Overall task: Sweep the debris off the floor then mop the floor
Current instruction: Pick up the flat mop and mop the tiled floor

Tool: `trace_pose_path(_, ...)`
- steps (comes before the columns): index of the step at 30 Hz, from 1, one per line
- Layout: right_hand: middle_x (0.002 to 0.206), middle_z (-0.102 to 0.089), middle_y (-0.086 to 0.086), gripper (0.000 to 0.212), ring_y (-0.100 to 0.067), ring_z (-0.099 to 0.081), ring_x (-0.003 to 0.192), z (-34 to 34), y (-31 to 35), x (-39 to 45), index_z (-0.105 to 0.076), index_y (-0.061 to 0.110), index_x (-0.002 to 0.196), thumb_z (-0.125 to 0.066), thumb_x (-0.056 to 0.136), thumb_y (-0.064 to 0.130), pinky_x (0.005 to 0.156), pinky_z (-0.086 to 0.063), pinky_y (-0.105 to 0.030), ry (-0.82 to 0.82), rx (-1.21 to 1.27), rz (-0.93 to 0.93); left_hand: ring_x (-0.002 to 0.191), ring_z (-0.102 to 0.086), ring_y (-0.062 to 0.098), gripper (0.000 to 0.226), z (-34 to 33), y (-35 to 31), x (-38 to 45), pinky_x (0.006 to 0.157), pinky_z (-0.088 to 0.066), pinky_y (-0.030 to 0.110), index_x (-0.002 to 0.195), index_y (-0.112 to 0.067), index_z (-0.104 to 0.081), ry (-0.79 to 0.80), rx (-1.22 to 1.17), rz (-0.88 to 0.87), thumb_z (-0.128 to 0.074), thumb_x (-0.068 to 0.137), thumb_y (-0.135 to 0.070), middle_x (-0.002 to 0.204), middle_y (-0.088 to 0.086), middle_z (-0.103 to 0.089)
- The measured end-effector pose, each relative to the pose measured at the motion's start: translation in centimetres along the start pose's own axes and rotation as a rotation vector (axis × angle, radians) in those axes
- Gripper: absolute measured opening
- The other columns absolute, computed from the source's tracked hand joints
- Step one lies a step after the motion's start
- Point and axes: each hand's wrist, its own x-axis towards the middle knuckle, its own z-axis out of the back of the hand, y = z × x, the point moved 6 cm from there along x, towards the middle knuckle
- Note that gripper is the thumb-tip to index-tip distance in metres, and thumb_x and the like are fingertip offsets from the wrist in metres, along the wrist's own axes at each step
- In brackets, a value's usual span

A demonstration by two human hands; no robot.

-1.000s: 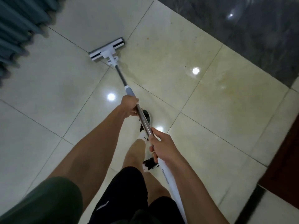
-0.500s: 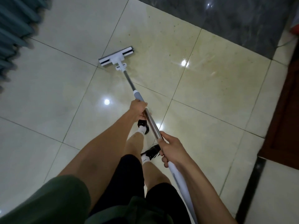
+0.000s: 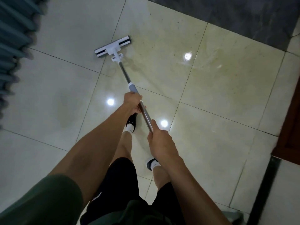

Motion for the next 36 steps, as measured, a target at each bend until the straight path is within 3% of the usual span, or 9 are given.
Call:
trace_pose_path(2, 0.091, -0.055, -0.007, 0.055, -0.023, -0.060, 0.077, 0.6, 3.1, 2.2, -0.016, 0.028, 0.155, -0.038, 0.105, 0.025, 0.066, -0.054, -0.037, -0.012, -0.067, 0.043, 0.058, -0.068, 0.033, 0.026, 1.3, -2.9, 2.0, 0.047, -0.059, 0.041, 0.121, -0.002, -0.055, 0.009, 0.019, -0.004, -0.061, 0.096, -0.004, 0.086, 0.018, -0.062)
trace_pose_path(6, 0.087, -0.050, -0.004, 0.064, -0.014, -0.052, 0.066, 2.3, 9.6, 8.1, -0.010, 0.030, 0.156, -0.044, 0.104, 0.020, 0.052, -0.040, -0.024, 0.031, -0.071, 0.023, 0.061, -0.068, 0.034, 0.019, 4.1, -10.0, 6.4, 0.047, -0.059, 0.041, 0.113, -0.003, -0.054, -0.004, 0.037, -0.024, -0.062, 0.097, -0.005, 0.088, 0.019, -0.062)
trace_pose_path(13, 0.088, -0.053, -0.005, 0.060, -0.020, -0.058, 0.072, 7.0, 19.5, 19.6, -0.017, 0.033, 0.155, -0.044, 0.102, 0.019, 0.062, -0.052, -0.035, -0.029, 0.033, 0.027, 0.061, -0.071, 0.031, 0.015, 7.8, -23.6, 14.2, 0.054, -0.061, 0.042, 0.110, -0.002, -0.053, -0.004, 0.086, -0.091, -0.060, 0.100, -0.011, 0.084, 0.017, -0.064)
trace_pose_path(16, 0.084, -0.053, -0.003, 0.061, -0.019, -0.056, 0.069, 8.4, 20.7, 22.6, -0.016, 0.035, 0.155, -0.042, 0.102, 0.019, 0.059, -0.048, -0.033, -0.039, 0.028, 0.025, 0.063, -0.071, 0.030, 0.018, 8.0, -26.6, 15.9, 0.049, -0.058, 0.038, 0.112, -0.002, -0.052, 0.013, 0.066, -0.113, -0.060, 0.099, -0.011, 0.085, 0.017, -0.063)
trace_pose_path(20, 0.080, -0.051, -0.003, 0.064, -0.018, -0.056, 0.067, 8.6, 19.4, 21.6, -0.012, 0.037, 0.155, -0.044, 0.103, 0.020, 0.056, -0.049, -0.032, -0.001, 0.009, -0.033, 0.065, -0.066, 0.026, 0.019, 6.4, -24.5, 15.7, 0.055, -0.057, 0.036, 0.116, -0.009, -0.047, 0.085, 0.057, -0.114, -0.054, 0.100, -0.014, 0.084, 0.011, -0.060)
trace_pose_path(23, 0.074, -0.045, -0.001, 0.065, -0.013, -0.051, 0.061, 7.5, 18.6, 19.9, -0.013, 0.035, 0.154, -0.047, 0.102, 0.018, 0.049, -0.039, -0.027, 0.001, 0.033, -0.037, 0.064, -0.059, 0.021, 0.025, 5.7, -22.3, 14.7, 0.060, -0.055, 0.035, 0.127, -0.012, -0.045, 0.081, 0.054, -0.125, -0.049, 0.102, -0.016, 0.082, 0.008, -0.056)
trace_pose_path(27, 0.083, -0.051, -0.005, 0.066, -0.017, -0.055, 0.066, 5.5, 15.3, 16.6, -0.014, 0.038, 0.154, -0.045, 0.101, 0.014, 0.054, -0.042, -0.029, 0.005, 0.131, -0.053, 0.071, -0.065, 0.027, 0.027, 4.7, -18.8, 12.3, 0.058, -0.057, 0.039, 0.126, -0.008, -0.046, 0.084, 0.173, -0.143, -0.054, 0.101, -0.016, 0.089, 0.013, -0.062)
trace_pose_path(31, 0.100, -0.063, -0.012, 0.064, -0.024, -0.063, 0.079, 2.9, 9.2, 11.1, -0.017, 0.038, 0.155, -0.045, 0.103, 0.017, 0.065, -0.053, -0.034, 0.036, 0.249, -0.072, 0.069, -0.068, 0.029, 0.022, 1.9, -12.5, 8.2, 0.057, -0.060, 0.045, 0.110, -0.011, -0.041, 0.138, 0.249, -0.154, -0.060, 0.100, -0.012, 0.090, 0.018, -0.063)
trace_pose_path(36, 0.105, -0.064, -0.010, 0.062, -0.023, -0.063, 0.082, 0.1, 0.3, 2.5, -0.016, 0.041, 0.155, -0.045, 0.104, 0.022, 0.070, -0.053, -0.033, 0.050, 0.316, -0.125, 0.064, -0.069, 0.028, 0.031, -3.0, -2.9, 2.3, 0.055, -0.060, 0.045, 0.117, -0.017, -0.035, 0.217, 0.301, -0.118, -0.060, 0.100, -0.010, 0.098, 0.022, -0.063)
